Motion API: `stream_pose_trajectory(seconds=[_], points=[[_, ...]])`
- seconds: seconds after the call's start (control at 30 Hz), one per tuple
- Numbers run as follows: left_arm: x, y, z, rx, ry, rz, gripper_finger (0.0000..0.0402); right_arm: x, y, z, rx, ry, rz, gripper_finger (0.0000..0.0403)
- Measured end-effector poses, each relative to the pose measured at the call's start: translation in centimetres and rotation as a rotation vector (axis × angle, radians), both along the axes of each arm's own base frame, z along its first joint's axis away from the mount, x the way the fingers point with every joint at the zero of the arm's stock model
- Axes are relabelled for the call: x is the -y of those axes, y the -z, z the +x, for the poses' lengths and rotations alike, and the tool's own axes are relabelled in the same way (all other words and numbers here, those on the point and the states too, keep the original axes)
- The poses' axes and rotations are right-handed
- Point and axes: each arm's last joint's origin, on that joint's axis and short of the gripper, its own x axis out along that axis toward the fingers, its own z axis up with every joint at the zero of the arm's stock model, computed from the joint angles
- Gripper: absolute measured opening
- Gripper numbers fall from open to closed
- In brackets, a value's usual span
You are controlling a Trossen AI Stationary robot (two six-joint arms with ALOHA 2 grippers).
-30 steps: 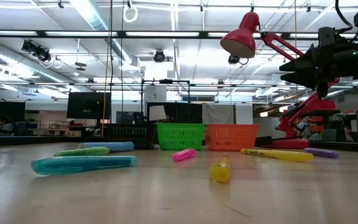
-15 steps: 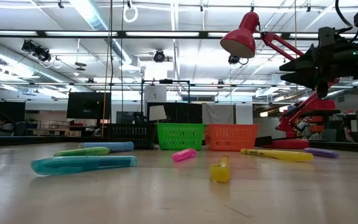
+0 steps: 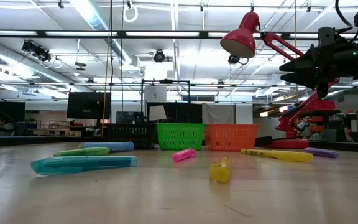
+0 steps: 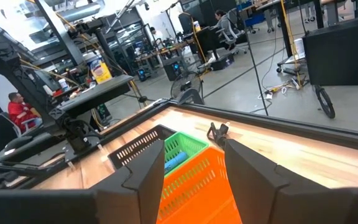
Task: Pick & Place Markers
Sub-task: Put the bottom large blue highlighter pen into the green bin
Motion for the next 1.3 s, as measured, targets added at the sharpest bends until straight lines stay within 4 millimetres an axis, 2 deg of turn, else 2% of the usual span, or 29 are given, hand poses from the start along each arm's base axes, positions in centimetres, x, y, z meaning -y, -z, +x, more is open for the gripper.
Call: stream_pose_trajectory(seconds=[0.27, 0.37, 0.7, 0.87, 1.03, 1.13, 1.3], points=[[0.1, 0.9, 0.1, -0.021, -0.012, 0.018, 0.0267, 0.0, 0.0, 0.0, 0.0, 0.0, 0.0, 0.017], [0.1, 0.9, 0.2, -0.024, -0.014, 0.019, 0.0255, 0.0, 0.0, 0.0, 0.0, 0.0, 0.0, 0.017], [-0.2, 1.1, -0.1, -0.051, 0.064, 0.048, 0.0119, 0.0, 0.0, 0.0, 0.0, 0.0, 0.0, 0.017], [-0.2, 1.1, -0.2, -0.071, 0.032, 0.035, 0.007, 0.0, 0.0, 0.0, 0.0, 0.0, 0.0, 0.017], [-0.4, 1.0, 0.0, -0.08, -0.013, 0.022, 0.007, 0.0, 0.0, 0.0, 0.0, 0.0, 0.0, 0.017], [-0.6, 0.7, 0.4, -0.081, -0.1, 0.005, 0.007, 0.0, 0.0, 0.0, 0.0, 0.0, 0.0, 0.017], [-0.9, -0.9, 1.5, -0.043, -0.235, -0.055, 0.007, 0.0, 0.0, 0.0, 0.0, 0.0, 0.0, 0.017]])
